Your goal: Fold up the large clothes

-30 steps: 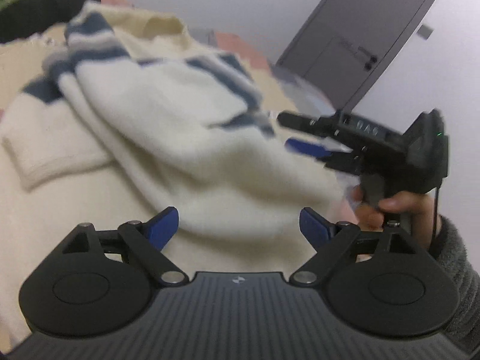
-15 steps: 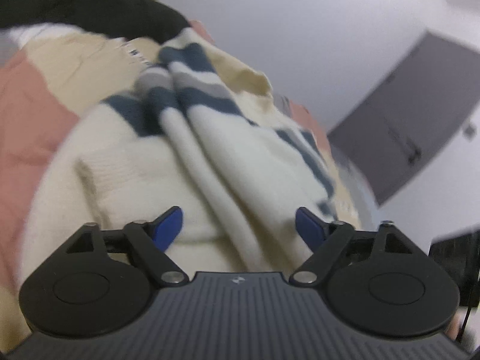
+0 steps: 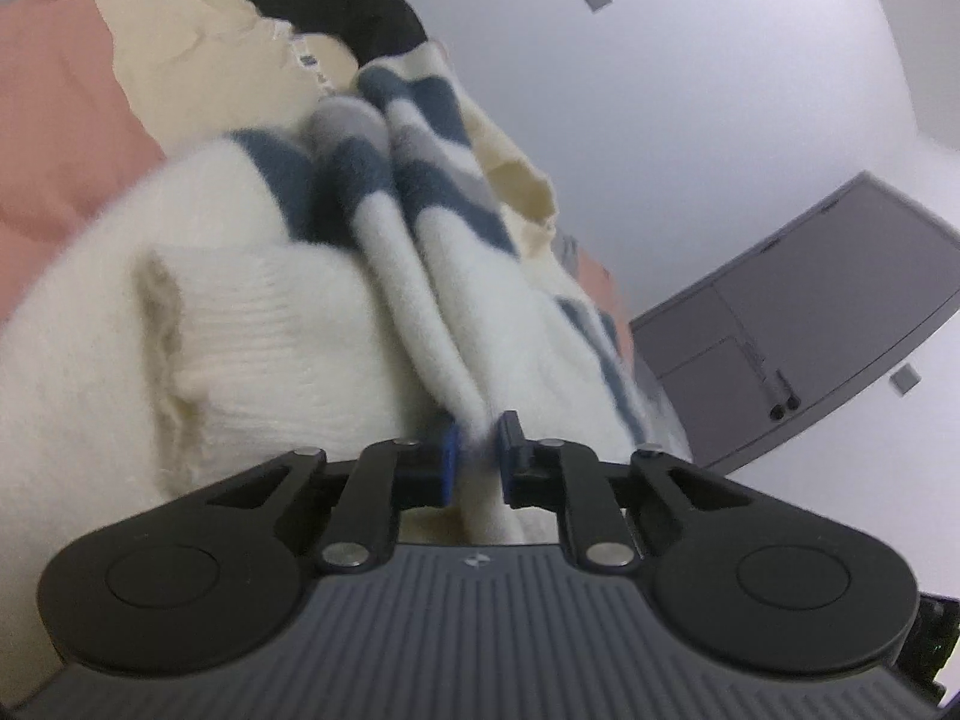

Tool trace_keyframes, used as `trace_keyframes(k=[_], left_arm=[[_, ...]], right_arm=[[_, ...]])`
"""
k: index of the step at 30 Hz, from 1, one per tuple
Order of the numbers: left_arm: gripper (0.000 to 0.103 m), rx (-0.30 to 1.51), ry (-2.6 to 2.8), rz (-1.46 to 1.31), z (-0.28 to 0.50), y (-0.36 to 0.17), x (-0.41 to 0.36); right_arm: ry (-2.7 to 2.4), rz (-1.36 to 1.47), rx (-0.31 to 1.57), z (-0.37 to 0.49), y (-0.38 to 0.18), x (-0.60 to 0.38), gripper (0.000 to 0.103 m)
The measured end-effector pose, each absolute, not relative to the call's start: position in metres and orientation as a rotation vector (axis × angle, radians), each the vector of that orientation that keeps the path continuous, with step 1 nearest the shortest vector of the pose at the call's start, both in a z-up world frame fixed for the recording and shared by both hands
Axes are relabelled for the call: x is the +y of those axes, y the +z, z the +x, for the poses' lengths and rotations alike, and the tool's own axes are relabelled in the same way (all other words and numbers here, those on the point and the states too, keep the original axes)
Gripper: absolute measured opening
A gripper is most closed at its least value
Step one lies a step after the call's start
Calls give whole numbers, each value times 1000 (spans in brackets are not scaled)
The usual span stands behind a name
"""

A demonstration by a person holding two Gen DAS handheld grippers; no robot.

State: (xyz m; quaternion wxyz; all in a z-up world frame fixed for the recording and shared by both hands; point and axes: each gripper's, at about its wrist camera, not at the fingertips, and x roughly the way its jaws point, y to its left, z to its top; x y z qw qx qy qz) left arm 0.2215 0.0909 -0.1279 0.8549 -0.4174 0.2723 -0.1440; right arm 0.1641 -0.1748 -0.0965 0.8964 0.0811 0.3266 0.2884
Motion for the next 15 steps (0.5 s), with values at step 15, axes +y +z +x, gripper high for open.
trace_keyframes(k=[15], left_arm=[[15, 471, -347, -981, 203, -102, 113]], right_arm=[[522, 160, 510, 147, -57, -192, 7]])
